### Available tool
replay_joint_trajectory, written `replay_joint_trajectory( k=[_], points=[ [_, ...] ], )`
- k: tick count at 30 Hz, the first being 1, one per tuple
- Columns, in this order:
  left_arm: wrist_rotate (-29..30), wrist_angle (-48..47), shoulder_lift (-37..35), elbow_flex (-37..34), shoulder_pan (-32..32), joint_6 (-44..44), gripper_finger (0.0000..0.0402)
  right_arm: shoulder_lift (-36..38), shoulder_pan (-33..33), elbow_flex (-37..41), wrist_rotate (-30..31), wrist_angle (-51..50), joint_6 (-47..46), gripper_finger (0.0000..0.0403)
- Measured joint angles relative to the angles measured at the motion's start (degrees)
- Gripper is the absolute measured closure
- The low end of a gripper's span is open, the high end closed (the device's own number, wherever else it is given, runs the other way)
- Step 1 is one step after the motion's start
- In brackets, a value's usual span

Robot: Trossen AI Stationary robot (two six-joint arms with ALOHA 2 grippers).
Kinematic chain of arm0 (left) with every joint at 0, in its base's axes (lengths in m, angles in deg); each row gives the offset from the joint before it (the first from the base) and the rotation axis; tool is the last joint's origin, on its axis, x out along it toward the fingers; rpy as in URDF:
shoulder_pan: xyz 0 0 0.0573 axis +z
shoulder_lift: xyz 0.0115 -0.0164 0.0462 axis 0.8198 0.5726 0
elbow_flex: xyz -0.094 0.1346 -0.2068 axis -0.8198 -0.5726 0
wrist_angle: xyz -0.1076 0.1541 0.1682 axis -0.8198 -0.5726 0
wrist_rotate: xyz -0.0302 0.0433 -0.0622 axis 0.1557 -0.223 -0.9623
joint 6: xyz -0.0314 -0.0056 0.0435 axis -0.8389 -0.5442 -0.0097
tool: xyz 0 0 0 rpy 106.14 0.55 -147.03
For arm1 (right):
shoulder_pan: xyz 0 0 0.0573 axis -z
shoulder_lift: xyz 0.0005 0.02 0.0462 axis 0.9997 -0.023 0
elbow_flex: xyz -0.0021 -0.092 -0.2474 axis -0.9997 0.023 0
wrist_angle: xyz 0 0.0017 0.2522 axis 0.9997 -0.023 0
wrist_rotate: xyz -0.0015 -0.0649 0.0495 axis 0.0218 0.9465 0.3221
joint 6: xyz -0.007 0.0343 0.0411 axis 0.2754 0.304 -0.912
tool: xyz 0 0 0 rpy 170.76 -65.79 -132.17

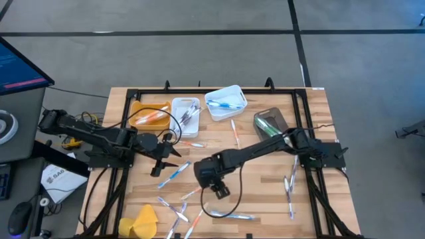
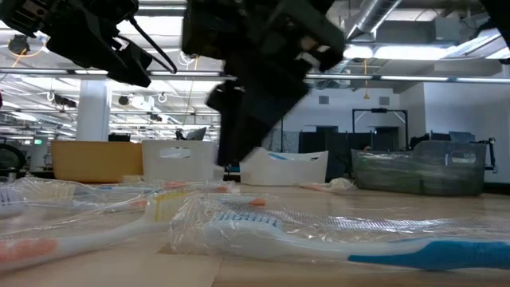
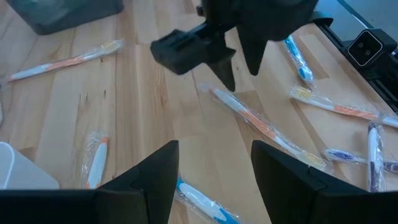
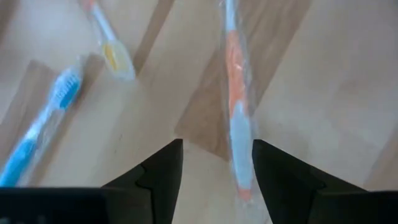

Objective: Pick & Place Toothbrushes
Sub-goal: Put the orange toothbrush into the yellow bin

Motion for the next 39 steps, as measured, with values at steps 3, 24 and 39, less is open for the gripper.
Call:
replay_joint_trajectory(
  k=[3,24,39],
  points=[
    [0.0,0.2,0.0,0.0,0.0,1.13,0.0207,-0.99,0.75,-0.45,-2.05,2.0,1.6,0.0217],
    [-0.02,1.06,0.0,0.0,0.0,2.92,0.0207,-1.09,3.1,-0.28,-6.7,0.35,6.22,0.0207],
    [-0.11,1.51,0.0,0.0,0.01,-0.23,0.0207,-0.57,1.38,-0.28,-5.33,2.49,6.25,0.0207]
  ],
)
